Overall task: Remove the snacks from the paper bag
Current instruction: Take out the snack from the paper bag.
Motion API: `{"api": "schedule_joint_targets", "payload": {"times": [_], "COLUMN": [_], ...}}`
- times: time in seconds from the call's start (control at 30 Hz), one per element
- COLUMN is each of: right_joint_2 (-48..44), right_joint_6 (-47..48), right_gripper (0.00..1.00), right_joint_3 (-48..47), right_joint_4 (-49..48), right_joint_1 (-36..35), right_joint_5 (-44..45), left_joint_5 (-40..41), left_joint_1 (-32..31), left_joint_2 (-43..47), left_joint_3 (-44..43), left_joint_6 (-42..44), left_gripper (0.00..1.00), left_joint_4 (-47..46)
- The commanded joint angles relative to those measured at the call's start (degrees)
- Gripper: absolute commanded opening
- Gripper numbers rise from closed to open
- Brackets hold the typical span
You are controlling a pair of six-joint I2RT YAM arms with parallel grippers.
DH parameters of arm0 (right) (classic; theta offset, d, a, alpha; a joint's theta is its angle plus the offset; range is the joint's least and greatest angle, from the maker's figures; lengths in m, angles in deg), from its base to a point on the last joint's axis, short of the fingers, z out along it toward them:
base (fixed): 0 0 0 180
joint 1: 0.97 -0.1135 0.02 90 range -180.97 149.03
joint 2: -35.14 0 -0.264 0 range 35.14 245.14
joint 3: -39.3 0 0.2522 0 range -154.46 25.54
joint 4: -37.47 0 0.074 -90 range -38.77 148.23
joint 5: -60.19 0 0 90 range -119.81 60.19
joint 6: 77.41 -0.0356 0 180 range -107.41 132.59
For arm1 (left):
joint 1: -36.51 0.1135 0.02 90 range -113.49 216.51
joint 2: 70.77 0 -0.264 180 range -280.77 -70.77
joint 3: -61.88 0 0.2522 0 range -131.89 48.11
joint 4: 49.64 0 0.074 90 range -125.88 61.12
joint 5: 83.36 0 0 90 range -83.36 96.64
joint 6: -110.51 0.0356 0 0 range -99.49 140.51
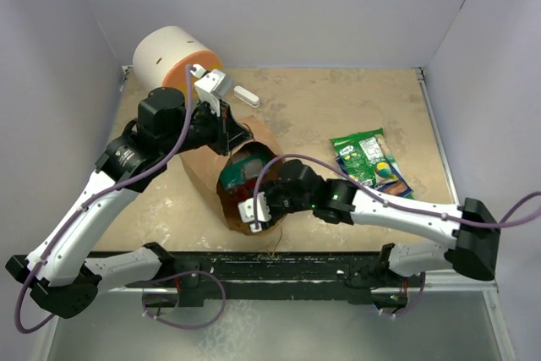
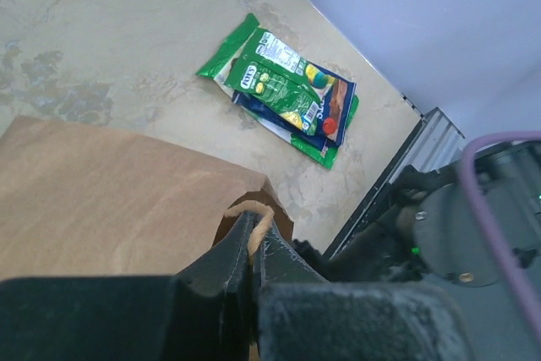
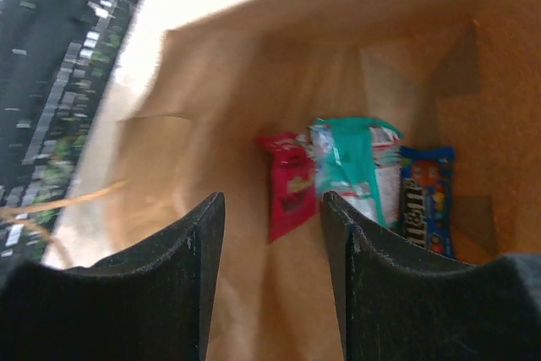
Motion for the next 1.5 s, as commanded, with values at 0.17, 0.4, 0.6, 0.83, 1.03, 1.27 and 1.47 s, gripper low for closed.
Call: {"api": "schedule_joint_targets", "payload": {"times": [0.17, 0.4, 0.6, 0.83, 1.03, 1.27, 1.47], "right_joint_2": [10.59, 16.31, 15.93, 20.02, 24.98, 30.99, 36.15], "right_joint_6": [8.83, 10.63, 3.72, 13.39, 12.28, 9.49, 9.32], "right_gripper": [0.49, 0.55, 0.54, 0.53, 0.56, 0.63, 0.67], "right_joint_3": [-0.37, -0.01, 1.29, -1.41, -5.26, -9.97, -13.8], "right_joint_4": [-13.28, -14.69, -21.96, -17.98, -18.44, -21.28, -21.09], "right_joint_1": [0.72, 2.35, 7.68, 8.34, 8.57, 8.57, 8.57], "right_joint_5": [8.55, 6.49, 7.0, 11.21, 17.05, 20.99, 22.32], "left_joint_5": [1.52, 1.03, 0.68, -0.77, -1.99, -4.73, -7.02], "left_joint_1": [0.03, 0.04, 0.04, 0.04, 0.06, 0.08, 0.09], "left_joint_2": [1.53, 0.6, 0.45, -0.11, -0.81, -1.43, -1.5], "left_joint_3": [-3.64, -4.49, -4.54, -4.89, -5.74, -5.56, -5.07], "left_joint_6": [2.21, 3.08, 3.66, 4.22, 4.48, 3.62, 3.02], "left_gripper": [0.0, 0.0, 0.0, 0.0, 0.0, 0.0, 0.0], "left_joint_4": [0.37, -0.19, 0.03, -0.35, -0.55, -1.86, -2.05]}}
